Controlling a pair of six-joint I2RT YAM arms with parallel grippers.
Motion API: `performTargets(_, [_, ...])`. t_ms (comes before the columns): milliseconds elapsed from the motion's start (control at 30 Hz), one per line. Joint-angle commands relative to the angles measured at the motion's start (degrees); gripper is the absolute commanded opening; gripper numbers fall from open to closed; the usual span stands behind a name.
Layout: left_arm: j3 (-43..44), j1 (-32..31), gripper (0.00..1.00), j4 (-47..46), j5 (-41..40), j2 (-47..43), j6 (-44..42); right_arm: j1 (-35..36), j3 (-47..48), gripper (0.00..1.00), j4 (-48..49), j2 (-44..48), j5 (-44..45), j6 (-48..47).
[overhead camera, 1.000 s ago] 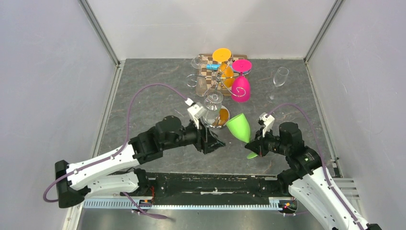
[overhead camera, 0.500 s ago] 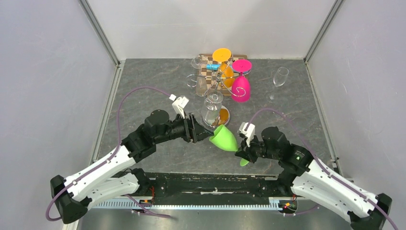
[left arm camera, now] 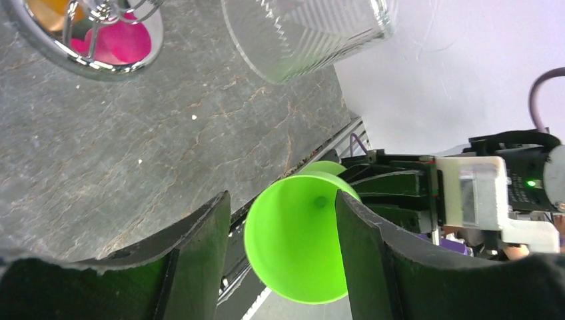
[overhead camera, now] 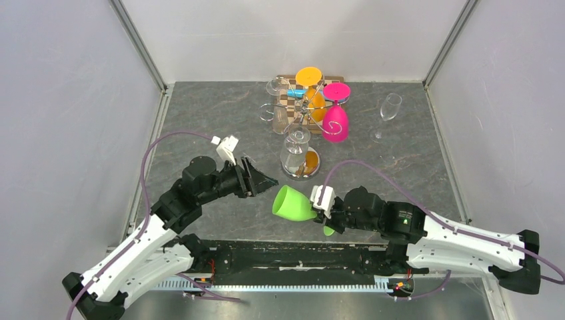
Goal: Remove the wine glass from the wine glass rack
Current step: Place the wine glass at the center of the board.
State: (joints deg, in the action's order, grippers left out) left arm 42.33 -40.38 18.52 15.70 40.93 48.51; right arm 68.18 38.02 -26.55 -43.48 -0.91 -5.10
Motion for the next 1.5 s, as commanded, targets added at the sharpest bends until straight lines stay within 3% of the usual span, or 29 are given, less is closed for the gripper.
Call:
performTargets(0, [-1.6,1.6,0.64,2.6,2.3,-2.4,2.8,2.7,3.9,0.0,2.4,-0.5,6.8,-4.8])
performTargets(633, [-8.8,1.9,0.63,-4.7,12.0,-4.4,6.7,6.0,10.6,0.0,4.5,-3.6,10.1,-14.5])
performTargets(1167, [-7.5,1.9,0.26,-2.1,12.8,-5.4,5.5,6.8,11.2,0.0,3.4,-4.7,13.7,-14.8])
performTargets(1233, [-7.5,1.9,0.18,-2.3,13.1,-5.4,5.7,6.9,11.2,0.0,3.4,-4.6,13.7,-14.6])
performTargets(1300, [-7.4,1.9,0.04,-2.6,13.4,-5.3,5.8,6.9,11.2,0.0,3.4,-4.8,13.8,-14.5])
performTargets(1467, [-7.1,1.9,0.02,-2.5,13.6,-5.4,5.7,7.0,11.4,0.01,3.0,-4.9,14.4,-14.1])
